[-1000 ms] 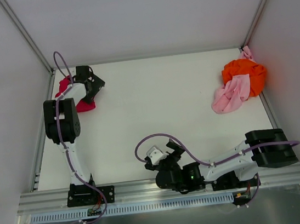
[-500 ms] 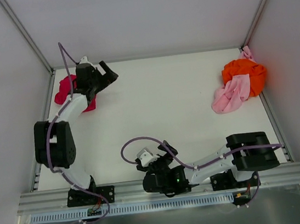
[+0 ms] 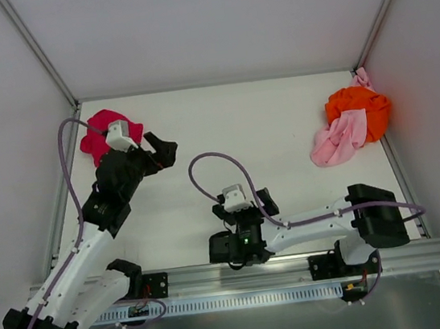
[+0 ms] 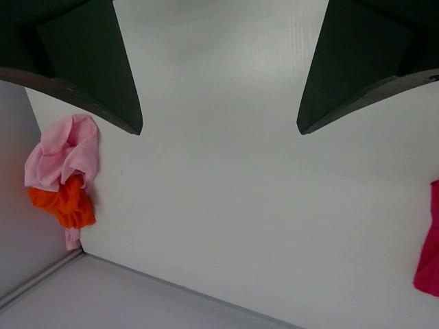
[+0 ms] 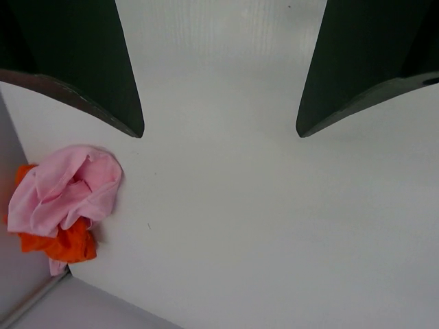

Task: Fold and stack the t-shirts
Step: Put the neatly folded tshirt into the corner of the board with the left arm

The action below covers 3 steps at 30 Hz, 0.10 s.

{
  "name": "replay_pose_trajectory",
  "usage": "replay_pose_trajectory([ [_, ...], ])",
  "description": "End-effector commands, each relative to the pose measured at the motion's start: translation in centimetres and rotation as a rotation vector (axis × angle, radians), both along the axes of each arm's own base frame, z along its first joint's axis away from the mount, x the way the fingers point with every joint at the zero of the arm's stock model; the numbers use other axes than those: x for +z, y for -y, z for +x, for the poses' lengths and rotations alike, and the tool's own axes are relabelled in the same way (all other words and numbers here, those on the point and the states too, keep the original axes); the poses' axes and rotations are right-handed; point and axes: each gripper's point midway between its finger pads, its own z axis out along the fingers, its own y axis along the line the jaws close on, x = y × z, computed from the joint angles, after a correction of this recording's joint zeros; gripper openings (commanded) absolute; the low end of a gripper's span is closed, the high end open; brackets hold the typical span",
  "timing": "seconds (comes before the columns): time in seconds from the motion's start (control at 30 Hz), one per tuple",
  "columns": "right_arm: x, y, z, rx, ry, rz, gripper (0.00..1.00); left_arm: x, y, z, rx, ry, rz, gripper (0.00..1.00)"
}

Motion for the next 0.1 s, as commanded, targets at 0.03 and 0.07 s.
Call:
replay_pose_trajectory([
  [0.03,5.5,2.2,0.7,0.001,0.190,0.068,1.00,-0.4,-2.1,-1.3,0.099,-0.038,0.008,0.99],
  [0.07,5.6,1.8,0.7,-0.005,0.186,0.097,1.00,-0.8,-1.6,-1.5,0.074,-0.046,-0.002,0.99],
])
